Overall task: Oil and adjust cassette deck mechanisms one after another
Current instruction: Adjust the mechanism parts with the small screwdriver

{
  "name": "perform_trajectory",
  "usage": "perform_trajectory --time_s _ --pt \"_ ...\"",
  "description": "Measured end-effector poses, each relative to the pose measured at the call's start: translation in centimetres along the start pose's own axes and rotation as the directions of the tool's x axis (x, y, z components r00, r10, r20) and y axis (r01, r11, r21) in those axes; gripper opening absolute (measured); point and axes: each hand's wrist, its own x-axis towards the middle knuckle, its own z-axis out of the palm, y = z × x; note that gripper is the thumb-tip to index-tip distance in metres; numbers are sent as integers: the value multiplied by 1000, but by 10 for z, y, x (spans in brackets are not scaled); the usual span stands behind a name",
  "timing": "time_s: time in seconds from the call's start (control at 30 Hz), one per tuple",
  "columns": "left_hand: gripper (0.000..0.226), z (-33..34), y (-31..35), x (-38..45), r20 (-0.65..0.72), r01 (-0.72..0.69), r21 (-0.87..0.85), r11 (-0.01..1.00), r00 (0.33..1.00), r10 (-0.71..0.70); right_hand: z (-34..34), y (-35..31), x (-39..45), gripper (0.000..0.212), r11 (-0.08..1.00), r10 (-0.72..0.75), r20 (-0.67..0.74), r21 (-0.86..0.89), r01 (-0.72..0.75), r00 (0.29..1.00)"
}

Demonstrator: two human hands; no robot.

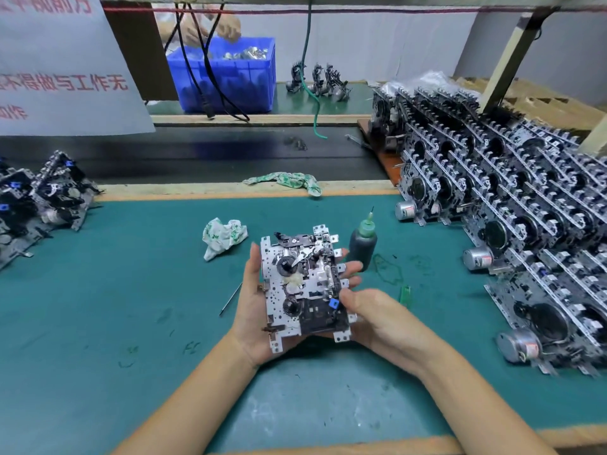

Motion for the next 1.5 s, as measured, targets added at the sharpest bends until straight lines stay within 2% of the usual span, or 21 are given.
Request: perform_trajectory --time_s 0.07,0.1,0.13,0.17,0.2,0.23,0.3,0.37,0.43,0.5,0.57,0.6,0.63,0.67,0.7,0.73,0.77,0.87,0.97,1.3,1.5 --pt "96 -8 0 1 -92 -4 3 1000 996 4 -1 -6 -4 54 962 -56 -215 -274 -5 975" --pt "96 -12 0 2 -131 -6 -10 1000 991 5 -2 -7 -8 58 867 -145 -286 -497 -17 947" --pt "97 -15 0 4 -172 -5 -28 1000 985 0 -5 -8 -13 54 657 -300 -308 -753 -39 903" --pt "98 -18 -1 5 -216 2 -42 999 976 -11 -10 -11 -21 37 331 -491 -263 -938 -101 831" --pt "99 -20 -1 6 -255 10 -53 999 967 -23 -15 -15 -30 15 37 -611 -146 -987 -156 778" --pt "99 -22 -2 7 -286 19 -62 998 958 -36 -19 -18 -38 12 -99 -630 -59 -983 -155 775" --pt "97 -24 -4 9 -321 41 -81 996 945 -64 -29 -22 -55 38 -123 -484 31 -992 -33 875" --pt "92 -24 -4 11 -345 50 -106 993 935 -84 -36 -21 -66 45 -181 -285 100 -982 49 953" --pt "89 -24 -3 14 -370 49 -128 991 925 -93 -43 -13 -66 36 -221 -199 75 -975 30 977" --pt "89 -23 -3 15 -397 40 -129 991 913 -89 -45 -10 -60 20 -236 -210 93 -971 42 973" --pt "90 -21 -3 14 -408 39 -123 992 909 -87 -46 -15 -48 12 -203 -176 107 -977 70 979" --pt "90 -20 -3 14 -409 37 -127 991 908 -86 -46 -18 -42 13 -94 -126 100 -992 89 987" --pt "90 -20 -3 13 -411 34 -128 991 908 -85 -44 -22 -37 16 102 -52 87 -991 92 995" --pt "91 -19 -2 13 -410 34 -126 991 908 -83 -42 -27 -32 16 357 35 99 -931 80 994" --pt "91 -19 -1 13 -409 37 -119 992 909 -83 -40 -33 -27 12 581 89 136 -812 60 987" --pt "90 -18 0 13 -408 45 -114 993 909 -88 -39 -37 -22 7 725 94 165 -687 46 982" --pt "88 -18 1 13 -406 56 -112 992 909 -97 -37 -41 -17 5 798 79 166 -601 38 983" --pt "82 -19 4 13 -412 121 -96 988 899 -150 -36 -44 3 25 837 70 59 -547 -26 996" --pt "80 -22 7 13 -412 175 -83 981 890 -194 -34 -35 13 33 873 109 -24 -475 -107 994" --pt "72 -27 4 16 -419 184 -113 976 882 -215 -39 -28 9 32 888 178 24 -435 -150 984" --pt "73 -26 5 17 -407 193 -106 975 887 -220 -36 -29 6 46 822 189 -69 -534 -196 980"
